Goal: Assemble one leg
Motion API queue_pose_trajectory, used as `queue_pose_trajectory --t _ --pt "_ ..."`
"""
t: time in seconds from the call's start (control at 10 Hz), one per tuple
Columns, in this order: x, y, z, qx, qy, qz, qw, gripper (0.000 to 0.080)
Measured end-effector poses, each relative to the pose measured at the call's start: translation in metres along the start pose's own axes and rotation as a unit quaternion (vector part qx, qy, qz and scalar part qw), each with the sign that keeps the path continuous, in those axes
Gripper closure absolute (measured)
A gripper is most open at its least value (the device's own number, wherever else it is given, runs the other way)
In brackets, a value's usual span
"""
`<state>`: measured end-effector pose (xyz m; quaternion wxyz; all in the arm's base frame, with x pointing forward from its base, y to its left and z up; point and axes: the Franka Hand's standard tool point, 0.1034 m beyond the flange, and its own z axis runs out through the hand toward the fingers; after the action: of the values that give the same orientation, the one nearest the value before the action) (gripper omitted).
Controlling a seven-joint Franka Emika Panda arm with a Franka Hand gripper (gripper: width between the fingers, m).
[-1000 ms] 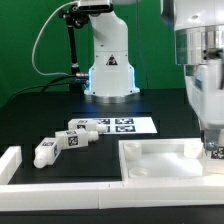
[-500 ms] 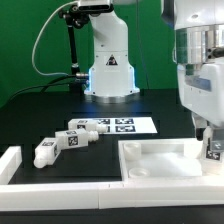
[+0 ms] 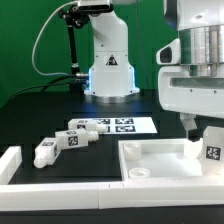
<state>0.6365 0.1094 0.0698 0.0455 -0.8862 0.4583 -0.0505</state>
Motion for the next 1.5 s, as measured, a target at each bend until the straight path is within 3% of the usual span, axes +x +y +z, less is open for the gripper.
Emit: queue_pose_trajectory --t 0.1,0.2,0.3,0.4,0.5,0.6,0.9,1.1,1.3,1.5 --pt "-0.0029 -0.0031 -0.0020 -0.027 0.001 -0.134 0.991 0.0151" --pt "0.0013 -0.0101 -0.0022 -0.028 0.003 -0.226 0.974 0.0151" --pt "0.0010 -0.0100 -0.0009 -0.025 0.002 -0.188 0.982 0.0173" --pt "0.0007 -0.0099 -0.0007 -0.025 0.003 -0.177 0.984 0.0302" --pt "0.0010 -0.0097 -0.0006 -0.025 0.003 -0.179 0.984 0.0302" --pt "0.0010 -0.0092 -0.0003 -0.025 0.002 -0.160 0.987 0.0470" --pt "0.0021 -0.0068 0.0005 -0.027 0.005 -0.049 0.998 0.0512" --pt "0.0036 -0.0046 0.0011 -0.023 0.003 0.116 0.993 0.0512" --pt "0.0009 -0.0050 0.0013 -0.012 -0.021 0.298 0.954 0.0512" --pt "-0.0005 -0.0068 0.0011 -0.007 -0.029 0.402 0.915 0.0512"
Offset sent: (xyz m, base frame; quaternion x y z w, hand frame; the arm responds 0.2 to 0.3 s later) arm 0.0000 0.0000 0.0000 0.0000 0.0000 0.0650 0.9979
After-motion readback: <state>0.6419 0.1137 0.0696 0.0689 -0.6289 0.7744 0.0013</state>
